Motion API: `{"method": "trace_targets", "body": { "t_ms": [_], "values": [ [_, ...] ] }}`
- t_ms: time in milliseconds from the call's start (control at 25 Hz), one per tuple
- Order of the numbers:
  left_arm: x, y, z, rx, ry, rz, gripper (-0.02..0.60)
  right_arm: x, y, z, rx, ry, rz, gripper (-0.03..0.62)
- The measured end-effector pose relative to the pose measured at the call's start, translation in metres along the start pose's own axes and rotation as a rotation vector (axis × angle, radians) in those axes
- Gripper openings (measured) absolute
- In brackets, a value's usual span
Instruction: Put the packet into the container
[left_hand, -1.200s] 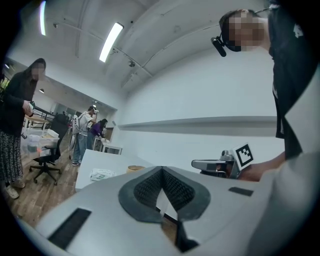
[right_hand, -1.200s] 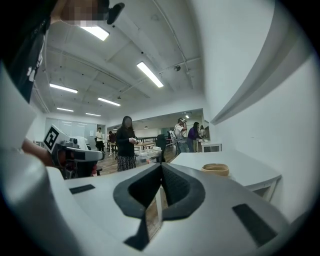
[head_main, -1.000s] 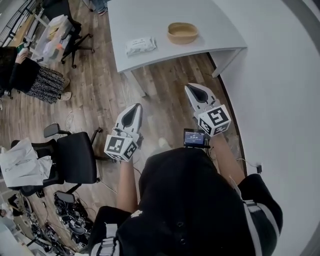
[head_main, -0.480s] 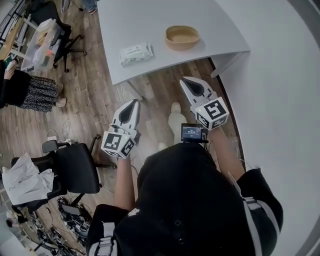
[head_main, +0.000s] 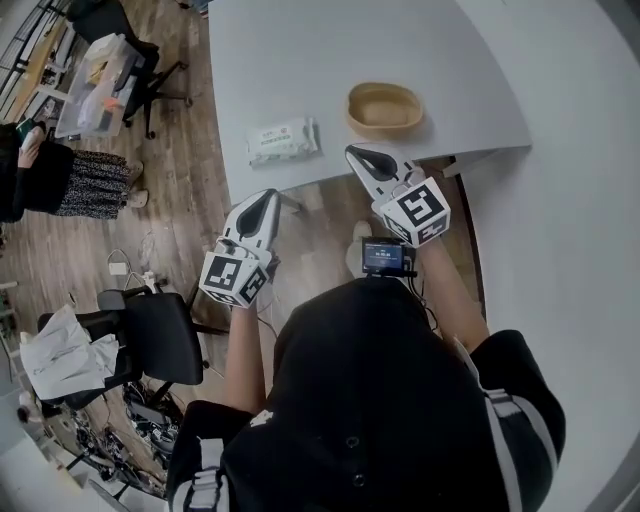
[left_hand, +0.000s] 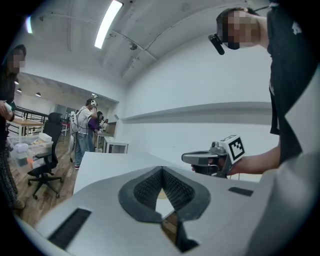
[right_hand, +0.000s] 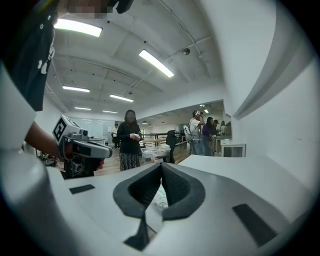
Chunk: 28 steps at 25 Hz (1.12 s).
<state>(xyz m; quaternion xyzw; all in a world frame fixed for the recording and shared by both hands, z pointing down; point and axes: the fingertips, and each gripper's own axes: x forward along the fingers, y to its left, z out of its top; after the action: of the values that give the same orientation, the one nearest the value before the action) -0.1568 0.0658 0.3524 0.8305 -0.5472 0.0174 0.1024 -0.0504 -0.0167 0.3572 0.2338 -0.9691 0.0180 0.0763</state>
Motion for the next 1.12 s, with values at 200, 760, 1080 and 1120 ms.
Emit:
{"method": "trace_targets", "body": {
  "t_ms": [200, 760, 1080, 1120],
  "values": [
    [0.035, 0.029, -0.005, 0.005, 0.051, 0.067, 0.000, 0.033, -0.027, -0.007, -0.013, 0.025, 0.102, 0.023],
    [0.081, 0.110, -0.089, 0.172, 0.500, -0.148, 0.295, 0.126, -0.004, -0.067, -0.148, 0.320, 0.450, 0.267],
    [0.110, 0.187, -0.167, 0.479, 0.872, -0.421, 0.344, 0.200, 0.012, -0.153, -0.380, 0.630, 0.609, 0.423],
    [0.114, 0.195, -0.175, 0.497, 0.903, -0.448, 0.344, 0.209, 0.011, -0.162, -0.385, 0.656, 0.622, 0.425]
  ]
}}
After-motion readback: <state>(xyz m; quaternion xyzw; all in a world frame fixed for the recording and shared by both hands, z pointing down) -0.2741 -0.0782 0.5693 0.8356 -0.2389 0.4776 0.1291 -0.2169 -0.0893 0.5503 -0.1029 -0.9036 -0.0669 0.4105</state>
